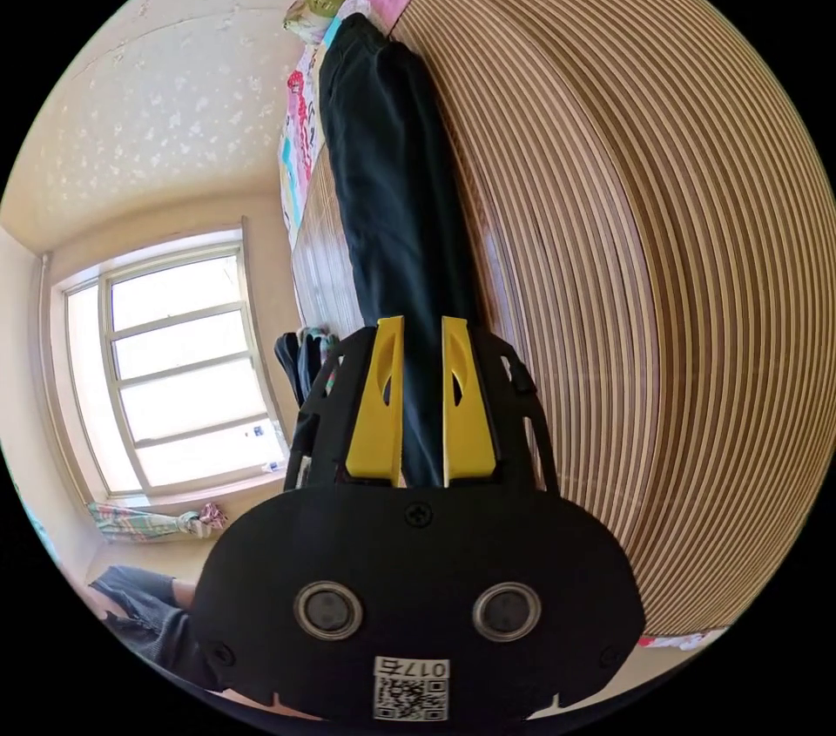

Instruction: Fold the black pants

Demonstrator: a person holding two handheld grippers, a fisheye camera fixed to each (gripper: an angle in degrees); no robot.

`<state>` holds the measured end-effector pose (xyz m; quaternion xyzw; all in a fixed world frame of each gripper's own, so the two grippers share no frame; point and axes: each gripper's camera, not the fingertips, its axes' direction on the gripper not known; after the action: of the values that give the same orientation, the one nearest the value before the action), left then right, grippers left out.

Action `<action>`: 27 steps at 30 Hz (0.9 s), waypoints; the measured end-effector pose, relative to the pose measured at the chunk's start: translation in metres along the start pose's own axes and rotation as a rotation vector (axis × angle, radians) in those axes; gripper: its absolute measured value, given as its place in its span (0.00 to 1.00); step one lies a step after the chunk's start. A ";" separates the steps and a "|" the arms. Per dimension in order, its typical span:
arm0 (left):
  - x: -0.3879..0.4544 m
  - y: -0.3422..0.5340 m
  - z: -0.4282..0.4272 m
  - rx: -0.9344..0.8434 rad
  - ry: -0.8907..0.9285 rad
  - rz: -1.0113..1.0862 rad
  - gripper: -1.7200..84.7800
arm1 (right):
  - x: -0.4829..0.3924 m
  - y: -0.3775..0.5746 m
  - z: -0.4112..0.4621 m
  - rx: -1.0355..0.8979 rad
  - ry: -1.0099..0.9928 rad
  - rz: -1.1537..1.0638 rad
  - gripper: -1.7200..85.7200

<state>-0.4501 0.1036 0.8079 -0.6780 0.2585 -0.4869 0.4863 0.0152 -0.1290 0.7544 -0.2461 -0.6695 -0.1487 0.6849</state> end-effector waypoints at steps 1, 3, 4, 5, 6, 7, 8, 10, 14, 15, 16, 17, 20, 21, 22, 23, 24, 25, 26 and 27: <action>0.002 0.004 0.001 0.010 -0.013 -0.009 0.11 | -0.004 -0.015 0.003 0.004 -0.004 -0.001 0.11; 0.006 0.009 0.003 0.018 -0.036 -0.017 0.11 | -0.009 -0.036 0.008 -0.002 0.011 0.000 0.11; 0.008 0.012 0.005 0.019 -0.052 -0.015 0.10 | -0.013 -0.047 0.012 -0.009 0.021 -0.002 0.12; 0.012 0.014 0.007 0.016 -0.071 -0.009 0.10 | -0.014 -0.052 0.014 -0.014 0.022 -0.005 0.12; 0.013 0.015 0.008 0.013 -0.082 -0.005 0.10 | -0.016 -0.060 0.020 -0.031 0.019 -0.014 0.12; 0.017 0.017 0.011 0.007 -0.102 0.000 0.10 | -0.018 -0.066 0.027 -0.055 0.019 -0.023 0.13; 0.020 0.019 0.013 0.000 -0.119 0.005 0.10 | -0.019 -0.068 0.030 -0.066 0.024 -0.027 0.13; 0.024 0.021 0.016 -0.011 -0.142 0.012 0.10 | -0.024 -0.074 0.045 -0.107 0.058 -0.047 0.12; 0.030 0.029 0.020 -0.046 -0.159 0.027 0.10 | -0.041 -0.081 0.053 -0.166 0.098 -0.113 0.08; 0.031 0.030 0.020 -0.050 -0.159 0.034 0.09 | -0.049 -0.081 0.050 -0.181 0.046 -0.165 0.06; 0.033 0.035 0.019 -0.060 -0.163 0.054 0.09 | -0.056 -0.078 0.042 -0.171 0.024 -0.216 0.06; 0.035 0.040 0.018 -0.066 -0.187 0.073 0.08 | -0.059 -0.075 0.038 -0.159 0.033 -0.232 0.05; 0.041 0.055 0.020 -0.050 -0.215 0.105 0.05 | -0.055 -0.066 0.021 -0.101 0.123 -0.218 0.04; 0.041 0.058 0.020 -0.044 -0.206 0.104 0.05 | -0.051 -0.065 0.019 -0.086 0.137 -0.202 0.04; 0.040 0.062 0.023 -0.043 -0.194 0.093 0.05 | -0.048 -0.065 0.022 -0.088 0.140 -0.193 0.04; 0.038 0.065 0.026 -0.050 -0.186 0.077 0.05 | -0.046 -0.066 0.025 -0.095 0.140 -0.186 0.04; 0.037 0.066 0.028 -0.053 -0.181 0.069 0.05 | -0.044 -0.067 0.031 -0.105 0.144 -0.171 0.05; 0.035 0.070 0.030 -0.057 -0.167 0.051 0.06 | -0.045 -0.067 0.037 -0.108 0.156 -0.159 0.05; 0.033 0.074 0.032 -0.060 -0.154 0.043 0.07 | -0.045 -0.066 0.039 -0.108 0.161 -0.157 0.05; 0.032 0.076 0.032 -0.063 -0.152 0.045 0.07 | -0.048 -0.063 0.043 -0.103 0.159 -0.158 0.06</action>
<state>-0.3990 0.0605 0.7496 -0.7220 0.2513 -0.4146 0.4937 -0.0574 -0.1643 0.7150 -0.2148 -0.6218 -0.2557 0.7085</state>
